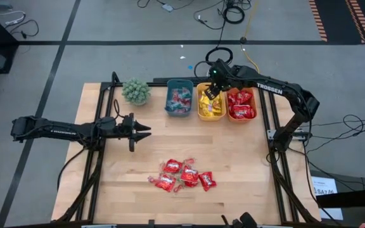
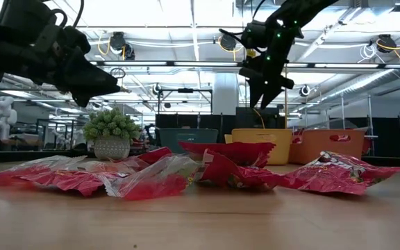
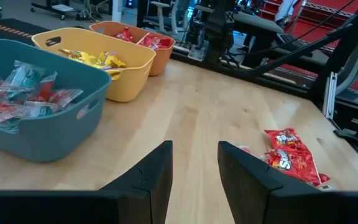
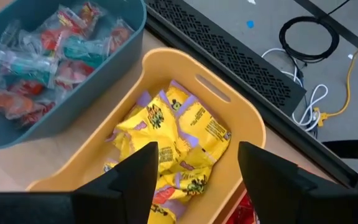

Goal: Sort candy
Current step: Put the orange gummy into the blue bin

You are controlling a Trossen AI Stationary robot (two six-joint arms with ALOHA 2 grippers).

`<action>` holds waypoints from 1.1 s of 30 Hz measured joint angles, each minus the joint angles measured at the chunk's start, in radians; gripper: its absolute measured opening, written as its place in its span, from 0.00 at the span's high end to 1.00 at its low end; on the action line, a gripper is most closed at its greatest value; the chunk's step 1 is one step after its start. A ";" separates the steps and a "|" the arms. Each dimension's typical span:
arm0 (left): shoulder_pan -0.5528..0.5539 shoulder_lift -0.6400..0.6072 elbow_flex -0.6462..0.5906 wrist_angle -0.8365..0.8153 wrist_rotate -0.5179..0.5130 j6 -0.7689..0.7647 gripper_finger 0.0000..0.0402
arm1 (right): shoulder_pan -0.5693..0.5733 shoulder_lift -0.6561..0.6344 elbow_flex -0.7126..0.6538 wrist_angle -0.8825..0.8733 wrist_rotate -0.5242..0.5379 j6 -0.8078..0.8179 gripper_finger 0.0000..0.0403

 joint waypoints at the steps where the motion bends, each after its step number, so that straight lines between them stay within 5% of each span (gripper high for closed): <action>1: 0.000 0.000 0.000 0.000 0.000 0.000 0.66 | 0.000 0.000 0.000 0.004 0.000 0.000 0.47; 33: 0.000 0.000 0.000 -0.003 -0.004 -0.001 0.66 | 0.000 -0.001 0.000 0.022 -0.003 -0.002 0.47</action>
